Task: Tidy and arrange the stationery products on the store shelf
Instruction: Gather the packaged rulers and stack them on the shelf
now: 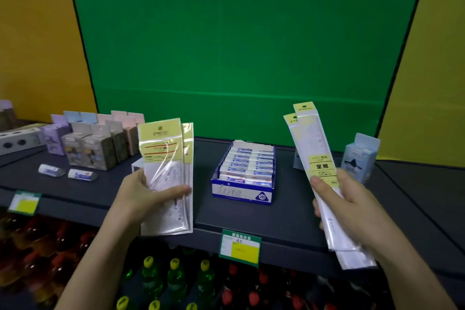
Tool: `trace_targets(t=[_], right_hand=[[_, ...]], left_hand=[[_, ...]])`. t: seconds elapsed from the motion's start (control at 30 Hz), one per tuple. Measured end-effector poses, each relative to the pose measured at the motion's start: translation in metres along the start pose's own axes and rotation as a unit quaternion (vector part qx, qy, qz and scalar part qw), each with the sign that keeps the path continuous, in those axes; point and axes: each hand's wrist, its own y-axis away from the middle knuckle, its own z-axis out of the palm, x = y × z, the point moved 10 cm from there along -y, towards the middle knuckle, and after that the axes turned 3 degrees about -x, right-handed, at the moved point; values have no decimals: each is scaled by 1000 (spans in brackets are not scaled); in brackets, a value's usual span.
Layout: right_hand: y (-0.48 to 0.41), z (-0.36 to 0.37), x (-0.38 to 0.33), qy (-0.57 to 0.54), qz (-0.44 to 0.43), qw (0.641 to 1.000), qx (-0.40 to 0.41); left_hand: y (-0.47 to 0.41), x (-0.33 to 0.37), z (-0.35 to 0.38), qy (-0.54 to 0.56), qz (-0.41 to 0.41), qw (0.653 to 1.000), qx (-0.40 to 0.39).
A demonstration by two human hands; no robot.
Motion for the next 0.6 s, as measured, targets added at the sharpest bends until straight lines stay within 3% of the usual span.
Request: trace_targets(t=[0.17,0.33,0.6], right_hand=[[-2,60,-15,-72,-27,994,-71],[5,146,-34,-93,-55,982,-153],[33,301,-78,-65,-70,952,-292]], left_hand=[[22,-14,-27,112,8,993,-33],[47,-50,-79,148,-37,988,-35],[87,-113,-219,177,-65,981,46]])
